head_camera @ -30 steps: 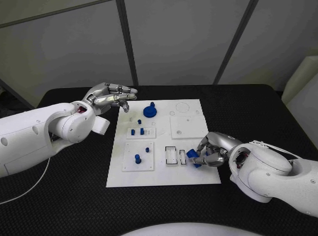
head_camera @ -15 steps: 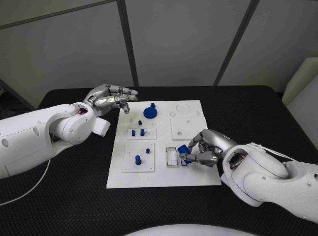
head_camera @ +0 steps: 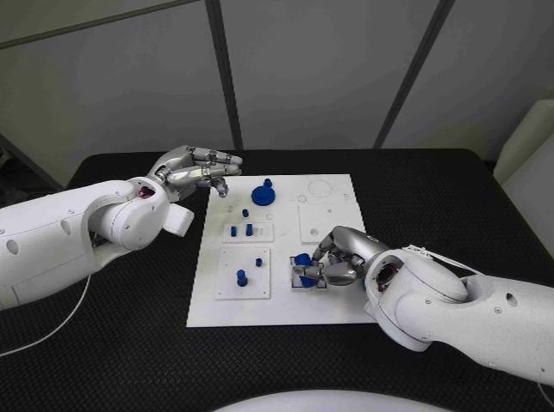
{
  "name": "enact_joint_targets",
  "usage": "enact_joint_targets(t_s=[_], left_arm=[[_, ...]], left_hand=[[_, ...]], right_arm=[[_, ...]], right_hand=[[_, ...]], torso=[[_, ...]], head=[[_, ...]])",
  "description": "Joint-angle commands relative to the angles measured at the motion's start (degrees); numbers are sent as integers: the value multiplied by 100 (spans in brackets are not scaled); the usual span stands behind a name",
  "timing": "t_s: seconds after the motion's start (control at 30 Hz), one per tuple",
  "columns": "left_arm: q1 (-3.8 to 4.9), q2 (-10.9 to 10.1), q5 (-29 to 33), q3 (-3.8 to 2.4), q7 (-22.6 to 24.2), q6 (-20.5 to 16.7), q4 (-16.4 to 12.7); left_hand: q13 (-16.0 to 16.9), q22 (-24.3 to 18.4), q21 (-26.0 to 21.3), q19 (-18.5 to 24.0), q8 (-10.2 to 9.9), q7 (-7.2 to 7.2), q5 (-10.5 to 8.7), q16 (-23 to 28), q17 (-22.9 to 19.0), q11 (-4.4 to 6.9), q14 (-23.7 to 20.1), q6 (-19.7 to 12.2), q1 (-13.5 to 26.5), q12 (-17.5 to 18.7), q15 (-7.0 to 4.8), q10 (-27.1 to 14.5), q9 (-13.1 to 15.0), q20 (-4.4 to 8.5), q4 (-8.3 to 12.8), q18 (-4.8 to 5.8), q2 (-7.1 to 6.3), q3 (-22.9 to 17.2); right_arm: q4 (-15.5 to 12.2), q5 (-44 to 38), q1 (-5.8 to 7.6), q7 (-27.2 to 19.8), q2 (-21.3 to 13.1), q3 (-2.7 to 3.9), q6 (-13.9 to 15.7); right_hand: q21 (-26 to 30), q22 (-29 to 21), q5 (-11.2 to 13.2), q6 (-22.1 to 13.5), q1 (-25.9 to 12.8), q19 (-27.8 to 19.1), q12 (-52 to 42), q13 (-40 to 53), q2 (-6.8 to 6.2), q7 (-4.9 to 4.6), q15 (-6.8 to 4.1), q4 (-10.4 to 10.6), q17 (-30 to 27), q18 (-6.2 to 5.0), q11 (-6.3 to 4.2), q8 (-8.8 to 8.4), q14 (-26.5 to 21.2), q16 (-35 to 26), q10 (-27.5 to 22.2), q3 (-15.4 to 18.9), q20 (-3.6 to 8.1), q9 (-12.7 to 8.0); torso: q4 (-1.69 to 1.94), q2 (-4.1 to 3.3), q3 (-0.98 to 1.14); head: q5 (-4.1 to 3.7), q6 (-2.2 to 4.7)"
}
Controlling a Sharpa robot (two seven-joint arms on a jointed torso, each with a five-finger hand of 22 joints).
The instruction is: Assemble the parts on the task board
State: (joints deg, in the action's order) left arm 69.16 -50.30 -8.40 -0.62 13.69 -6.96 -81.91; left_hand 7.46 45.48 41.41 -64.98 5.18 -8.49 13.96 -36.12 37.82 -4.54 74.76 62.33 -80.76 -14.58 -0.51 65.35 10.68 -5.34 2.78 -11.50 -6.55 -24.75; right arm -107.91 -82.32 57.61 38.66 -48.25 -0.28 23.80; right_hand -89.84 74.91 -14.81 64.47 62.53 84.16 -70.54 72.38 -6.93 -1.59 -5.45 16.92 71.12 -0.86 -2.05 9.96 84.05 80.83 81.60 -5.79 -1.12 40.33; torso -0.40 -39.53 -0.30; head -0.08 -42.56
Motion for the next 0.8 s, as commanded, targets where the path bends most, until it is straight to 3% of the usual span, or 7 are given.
enact_joint_targets(t_s=[0.03, 0.33, 0.37, 0.47, 0.5, 0.63, 0.8], left_arm=[[7, 4, 23, -4, 25, 72, -14], [7, -34, 23, -4, 13, 73, -24], [7, -35, 23, -4, 13, 75, -24], [7, -34, 23, -4, 9, 85, -26], [7, -33, 23, -4, 7, 88, -24], [7, -33, 23, -4, 7, 87, -21], [7, -36, 23, -4, 12, 74, -25]], left_hand=[[7, -9, -32, 9, -33, -13, 18, 35, -8, -4, -7, 9, 15, -36, 17, -50, 7, -20, 25, 100, 33, 2], [8, -10, -33, 9, -34, -12, 20, 36, -8, -4, -7, 8, 15, -37, 16, -51, 7, -20, 27, 100, 34, 1], [8, -10, -33, 9, -34, -12, 20, 36, -8, -4, -7, 8, 15, -37, 16, -51, 7, -20, 27, 100, 34, 1], [8, -10, -33, 9, -34, -12, 20, 36, -8, -4, -7, 8, 15, -37, 16, -51, 7, -20, 27, 100, 34, 1], [8, -10, -33, 9, -34, -12, 20, 36, -8, -4, -7, 8, 15, -37, 16, -51, 7, -20, 27, 100, 34, 1], [8, -10, -33, 9, -34, -12, 20, 36, -8, -4, -7, 8, 15, -37, 16, -51, 7, -20, 27, 100, 34, 1], [8, -10, -34, 8, -36, -12, 23, 37, -8, -3, -7, 7, 13, -37, 16, -53, 7, -20, 32, 99, 33, 1]], right_arm=[[69, -50, 9, 228, 68, 5, -279], [165, -161, 9, 280, 188, 6, -282], [171, -174, 9, 282, 196, 6, -275], [182, -197, 9, 285, 215, 6, -241], [184, -209, 9, 285, 221, 6, -227], [193, -268, 9, 293, 220, 5, -221], [185, -371, 9, 307, 201, 4, -214]], right_hand=[[-16, 1509, 24, 80, -101, 584, 20, 14, 1, 9, -51, 1, 6, 86, -39, -2, 248, -35, 8, 24, 50, 47], [-16, 1509, 53, 141, -218, 584, 47, 11, 7, 32, -68, 1, -6, 86, -58, 9, 246, -45, 10, 24, 67, 137], [-16, 1509, 177, 150, -280, 584, 56, 11, 3, 35, -72, -1, -10, 86, -63, 6, 245, -48, 10, 36, 72, 169], [-16, 1509, 1056, 146, -623, 584, 117, -9, 21, 32, -74, -13, -41, 86, -67, -21, 237, -73, -2, 95, 86, 285], [-16, 1509, 1174, 139, -783, 584, 142, -21, -4, 30, -76, 2, -53, 86, -60, -32, 235, -82, -10, 130, 85, 317], [-16, 1509, 1205, 122, -1045, 584, 205, -54, -101, 30, -81, 11, -85, 86, -61, -54, 226, -105, -33, 201, 91, 384], [-16, 1509, 1205, 114, -1080, 584, 251, -85, -138, 30, -82, 9, -119, 86, -61, -62, 218, -126, -51, 215, 93, 406]], torso=[[-7, 3, 2], [-3, 4, 1], [-5, 5, 3], [-3, 5, 3], [-7, 6, 4], [-14, 9, 7], [-13, 7, 10]], head=[[22, -10], [45, -27], [47, -28], [51, -29], [54, -31], [60, -29], [51, -28]])
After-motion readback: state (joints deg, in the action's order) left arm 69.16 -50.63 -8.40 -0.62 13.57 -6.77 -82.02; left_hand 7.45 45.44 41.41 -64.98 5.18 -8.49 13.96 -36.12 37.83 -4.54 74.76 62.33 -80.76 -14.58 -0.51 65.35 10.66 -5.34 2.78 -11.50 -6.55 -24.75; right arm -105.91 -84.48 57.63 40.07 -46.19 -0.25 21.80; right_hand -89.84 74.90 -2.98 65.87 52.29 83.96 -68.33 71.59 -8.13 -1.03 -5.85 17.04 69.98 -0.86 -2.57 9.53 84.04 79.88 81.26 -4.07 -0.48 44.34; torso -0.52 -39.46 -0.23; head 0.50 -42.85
